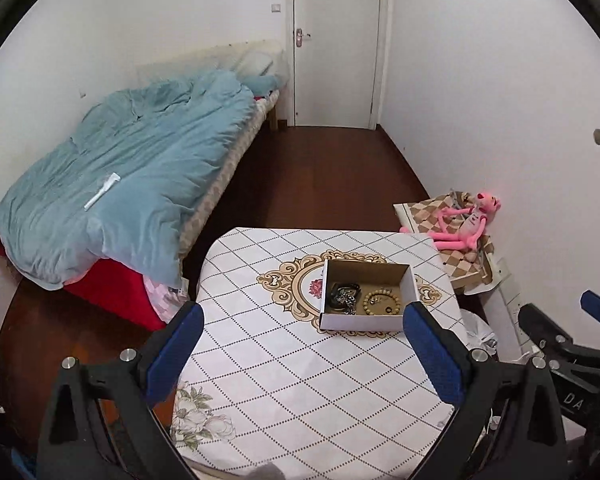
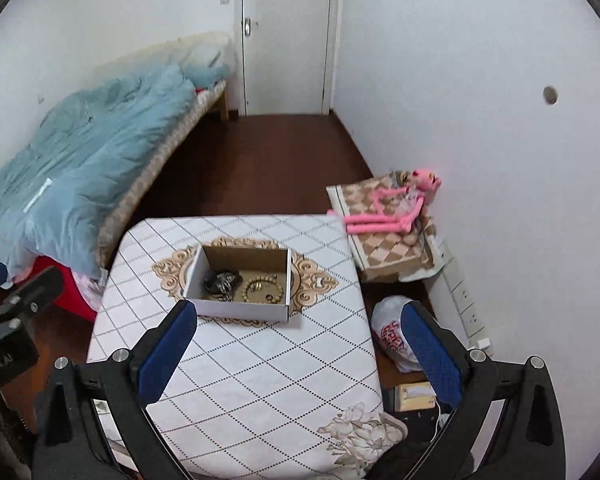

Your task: Organize jewelry

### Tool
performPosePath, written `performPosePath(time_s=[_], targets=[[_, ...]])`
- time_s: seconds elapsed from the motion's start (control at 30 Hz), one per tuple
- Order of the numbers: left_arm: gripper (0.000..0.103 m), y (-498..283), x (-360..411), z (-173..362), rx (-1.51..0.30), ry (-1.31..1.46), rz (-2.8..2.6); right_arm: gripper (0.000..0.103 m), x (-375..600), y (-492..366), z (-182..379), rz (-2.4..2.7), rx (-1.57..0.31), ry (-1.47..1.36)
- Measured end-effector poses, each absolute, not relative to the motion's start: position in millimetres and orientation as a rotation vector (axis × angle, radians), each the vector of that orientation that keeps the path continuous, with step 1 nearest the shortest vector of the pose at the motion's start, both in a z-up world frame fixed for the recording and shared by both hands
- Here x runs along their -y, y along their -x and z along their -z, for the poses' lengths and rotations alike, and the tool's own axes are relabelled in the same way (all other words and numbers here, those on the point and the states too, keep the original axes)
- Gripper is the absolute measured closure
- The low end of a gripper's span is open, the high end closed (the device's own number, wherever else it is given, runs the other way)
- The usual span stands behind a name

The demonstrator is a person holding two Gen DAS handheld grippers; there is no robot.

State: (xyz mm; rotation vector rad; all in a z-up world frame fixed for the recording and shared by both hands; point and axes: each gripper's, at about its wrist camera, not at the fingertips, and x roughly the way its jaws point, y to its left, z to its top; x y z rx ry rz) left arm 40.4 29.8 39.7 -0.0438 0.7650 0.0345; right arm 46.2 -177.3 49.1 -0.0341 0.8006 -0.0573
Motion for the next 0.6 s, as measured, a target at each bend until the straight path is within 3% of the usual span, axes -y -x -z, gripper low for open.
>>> performPosePath(time_s=[0.6], targets=[[0.001, -3, -24, -60, -0.779, 0.044, -0.04, 0.0, 175, 6, -89, 0.042, -0.764, 0.025]])
